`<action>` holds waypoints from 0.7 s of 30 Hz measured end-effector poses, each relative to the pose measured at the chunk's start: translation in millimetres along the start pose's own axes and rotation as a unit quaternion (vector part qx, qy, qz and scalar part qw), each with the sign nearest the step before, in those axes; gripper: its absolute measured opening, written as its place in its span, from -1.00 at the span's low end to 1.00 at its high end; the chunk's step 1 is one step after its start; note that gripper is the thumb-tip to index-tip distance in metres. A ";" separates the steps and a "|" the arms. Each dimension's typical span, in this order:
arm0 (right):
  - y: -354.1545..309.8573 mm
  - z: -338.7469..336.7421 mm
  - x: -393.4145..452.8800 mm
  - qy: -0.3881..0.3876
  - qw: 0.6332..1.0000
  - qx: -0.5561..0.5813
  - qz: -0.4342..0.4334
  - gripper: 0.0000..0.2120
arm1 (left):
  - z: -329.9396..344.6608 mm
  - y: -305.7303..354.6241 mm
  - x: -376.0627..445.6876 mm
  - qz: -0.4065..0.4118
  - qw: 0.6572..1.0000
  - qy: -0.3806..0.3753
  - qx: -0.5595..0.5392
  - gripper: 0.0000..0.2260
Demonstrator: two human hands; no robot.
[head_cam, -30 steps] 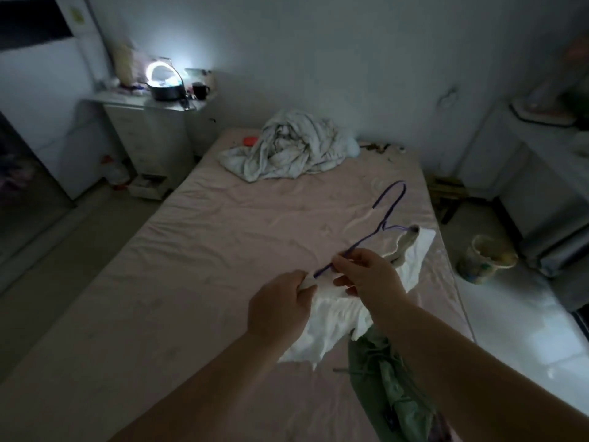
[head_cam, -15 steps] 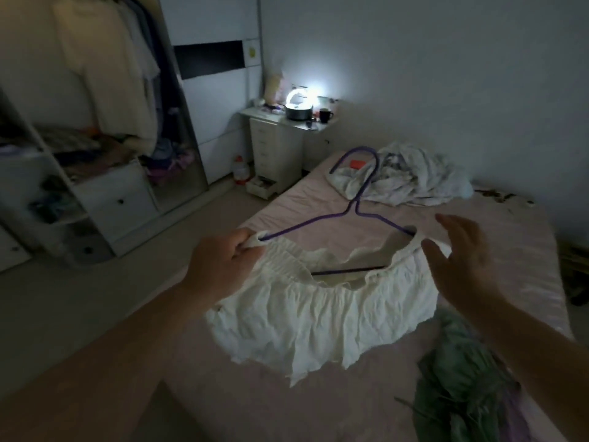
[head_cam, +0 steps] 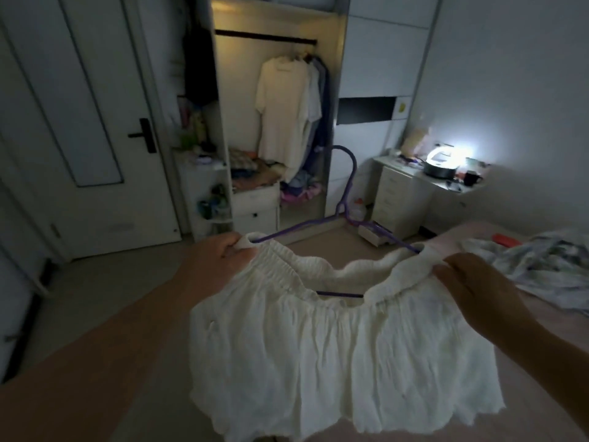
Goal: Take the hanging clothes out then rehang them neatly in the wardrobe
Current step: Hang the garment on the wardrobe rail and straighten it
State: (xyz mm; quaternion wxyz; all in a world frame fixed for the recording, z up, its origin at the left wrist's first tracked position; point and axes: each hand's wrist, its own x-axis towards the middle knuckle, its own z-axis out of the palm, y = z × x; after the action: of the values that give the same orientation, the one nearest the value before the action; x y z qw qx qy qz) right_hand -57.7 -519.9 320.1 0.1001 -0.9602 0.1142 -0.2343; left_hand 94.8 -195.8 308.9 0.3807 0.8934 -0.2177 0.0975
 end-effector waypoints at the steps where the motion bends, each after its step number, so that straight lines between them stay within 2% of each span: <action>1: -19.1 10.1 17.8 -0.004 1.000 0.023 0.004 -0.83 | -15.2 -18.7 14.0 -0.017 1.000 0.013 0.004 -0.67; 3: -51.9 32.0 54.6 -0.001 0.998 0.066 0.000 -0.81 | -41.6 -50.7 40.6 -0.039 0.999 0.033 0.009 -0.76; 10: -152.1 95.1 159.5 -0.009 0.996 0.087 -0.016 -0.88 | -119.5 -142.2 115.4 -0.104 0.992 0.068 0.024 -0.69; 14: -192.2 129.6 210.0 -0.026 0.990 0.134 -0.024 -0.87 | -144.4 -181.5 151.6 -0.093 0.992 0.090 -0.009 -0.71; 21: -229.7 200.4 313.0 -0.056 0.989 0.134 -0.043 -0.80 | -158.6 -249.8 237.5 -0.074 0.995 0.065 0.026 -0.72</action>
State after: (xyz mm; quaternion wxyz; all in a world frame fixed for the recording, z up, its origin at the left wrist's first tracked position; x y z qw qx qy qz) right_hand 347.1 -356.4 335.9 0.2238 -0.9537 0.0347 -0.1978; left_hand 419.6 -2.2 339.9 0.3771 0.9084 -0.1228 0.1326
